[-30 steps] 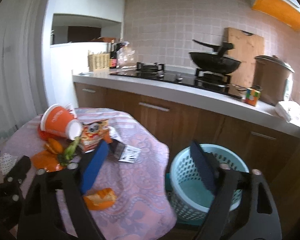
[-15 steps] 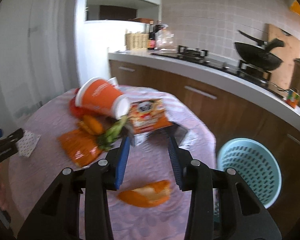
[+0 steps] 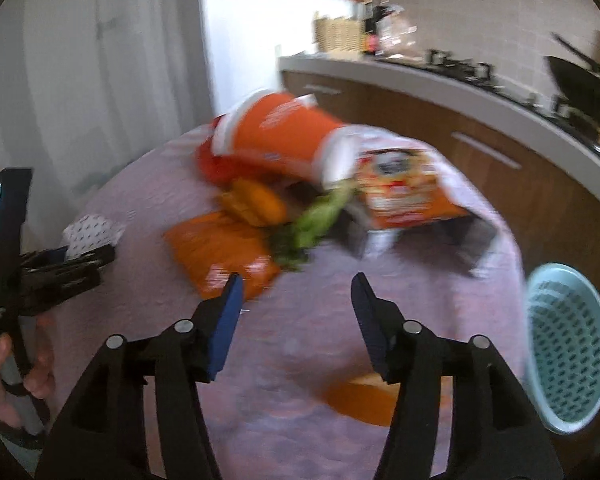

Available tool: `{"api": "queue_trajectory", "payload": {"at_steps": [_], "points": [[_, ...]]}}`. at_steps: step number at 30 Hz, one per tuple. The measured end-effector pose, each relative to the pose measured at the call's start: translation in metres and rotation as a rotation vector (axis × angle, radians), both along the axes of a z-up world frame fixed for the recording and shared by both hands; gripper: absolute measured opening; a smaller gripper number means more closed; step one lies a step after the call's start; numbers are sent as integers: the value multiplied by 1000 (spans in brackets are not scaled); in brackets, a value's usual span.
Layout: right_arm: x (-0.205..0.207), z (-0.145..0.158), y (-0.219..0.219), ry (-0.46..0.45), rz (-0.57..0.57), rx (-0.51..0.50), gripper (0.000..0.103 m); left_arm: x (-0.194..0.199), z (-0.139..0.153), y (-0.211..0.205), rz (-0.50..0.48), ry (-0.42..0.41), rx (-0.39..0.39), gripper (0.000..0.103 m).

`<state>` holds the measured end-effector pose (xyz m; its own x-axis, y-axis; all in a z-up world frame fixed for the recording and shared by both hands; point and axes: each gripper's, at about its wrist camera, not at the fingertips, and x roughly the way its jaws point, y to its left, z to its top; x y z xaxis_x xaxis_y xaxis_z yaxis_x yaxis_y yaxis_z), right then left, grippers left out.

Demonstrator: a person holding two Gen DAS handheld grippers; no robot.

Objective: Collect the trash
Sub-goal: 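Grasp the polka-dot tissue with the left tool while the right tool grasps the orange wrapper, then carry tissue and wrapper to the blue basket and open both tools inside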

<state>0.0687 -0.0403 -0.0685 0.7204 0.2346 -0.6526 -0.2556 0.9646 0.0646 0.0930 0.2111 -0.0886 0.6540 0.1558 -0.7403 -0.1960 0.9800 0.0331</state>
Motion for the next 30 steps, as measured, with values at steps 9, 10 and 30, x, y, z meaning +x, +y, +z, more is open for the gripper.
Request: {"api": "queue_trajectory", "payload": {"at_steps": [9, 10, 30], "points": [[31, -22, 62, 81, 108, -65, 64, -5, 8, -6, -27, -40, -2, 27], [36, -26, 67, 90, 108, -88, 64, -5, 9, -5, -29, -44, -12, 26], [31, 12, 23, 57, 66, 76, 3, -25, 51, -44, -117, -144, -25, 24]]}}
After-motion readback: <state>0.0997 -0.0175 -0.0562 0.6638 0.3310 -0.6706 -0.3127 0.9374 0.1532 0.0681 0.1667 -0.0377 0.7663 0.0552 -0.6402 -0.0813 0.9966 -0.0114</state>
